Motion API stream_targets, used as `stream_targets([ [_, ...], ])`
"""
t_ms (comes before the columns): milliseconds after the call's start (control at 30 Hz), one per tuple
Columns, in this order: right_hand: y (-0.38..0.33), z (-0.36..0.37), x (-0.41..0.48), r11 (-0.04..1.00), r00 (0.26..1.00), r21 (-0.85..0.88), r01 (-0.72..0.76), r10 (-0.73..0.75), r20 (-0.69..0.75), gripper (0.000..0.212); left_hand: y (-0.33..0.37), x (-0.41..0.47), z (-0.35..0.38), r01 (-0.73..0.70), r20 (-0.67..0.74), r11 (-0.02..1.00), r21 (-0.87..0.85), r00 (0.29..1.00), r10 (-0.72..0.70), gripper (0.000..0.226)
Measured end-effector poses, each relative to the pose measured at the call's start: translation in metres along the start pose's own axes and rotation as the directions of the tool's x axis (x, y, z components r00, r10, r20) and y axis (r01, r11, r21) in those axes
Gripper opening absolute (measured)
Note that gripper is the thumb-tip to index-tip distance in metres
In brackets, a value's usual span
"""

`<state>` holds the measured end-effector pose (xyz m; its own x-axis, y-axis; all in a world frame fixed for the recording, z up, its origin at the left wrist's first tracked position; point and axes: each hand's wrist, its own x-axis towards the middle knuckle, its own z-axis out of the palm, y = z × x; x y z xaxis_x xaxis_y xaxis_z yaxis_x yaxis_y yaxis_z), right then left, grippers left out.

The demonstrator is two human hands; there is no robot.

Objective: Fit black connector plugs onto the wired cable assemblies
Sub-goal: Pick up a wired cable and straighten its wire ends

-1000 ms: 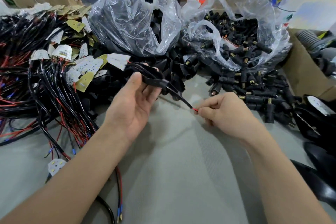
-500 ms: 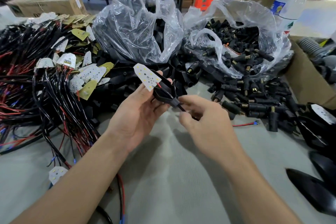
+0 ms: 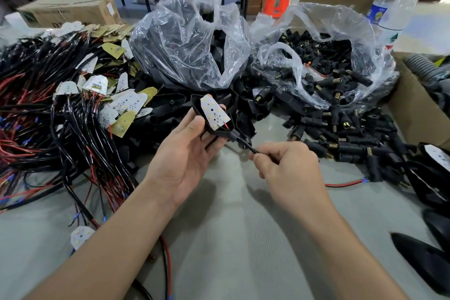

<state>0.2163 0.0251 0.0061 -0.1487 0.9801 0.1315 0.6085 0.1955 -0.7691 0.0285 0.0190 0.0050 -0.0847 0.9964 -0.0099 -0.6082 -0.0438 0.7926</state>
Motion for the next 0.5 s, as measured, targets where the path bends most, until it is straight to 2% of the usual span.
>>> stream_targets([
  [167,0.000,-0.001,0.001,0.995,0.998,-0.090,0.052,-0.049,0.034,0.019,0.000,0.001,0.001,0.047,-0.019,0.998,-0.039,0.999,-0.048,0.049],
  [300,0.001,-0.001,0.000,0.989,0.998,-0.138,0.060,-0.058,0.019,0.013,-0.001,0.000,0.003,0.051,-0.057,0.999,-0.004,0.997,-0.051,0.053],
  [400,0.002,-0.001,-0.001,0.986,0.998,-0.159,0.051,-0.045,0.045,0.012,-0.003,-0.002,0.004,0.024,-0.091,0.996,0.089,0.996,-0.016,0.041],
  [467,0.002,0.000,-0.002,0.985,0.998,-0.170,0.025,-0.014,0.066,0.012,-0.008,-0.002,0.005,0.005,-0.162,0.979,0.204,0.986,0.029,0.026],
  [500,0.002,0.000,-0.002,0.984,0.997,-0.175,0.015,-0.002,0.073,0.012,-0.011,-0.002,0.004,0.006,-0.207,0.963,0.269,0.977,0.051,0.025],
])
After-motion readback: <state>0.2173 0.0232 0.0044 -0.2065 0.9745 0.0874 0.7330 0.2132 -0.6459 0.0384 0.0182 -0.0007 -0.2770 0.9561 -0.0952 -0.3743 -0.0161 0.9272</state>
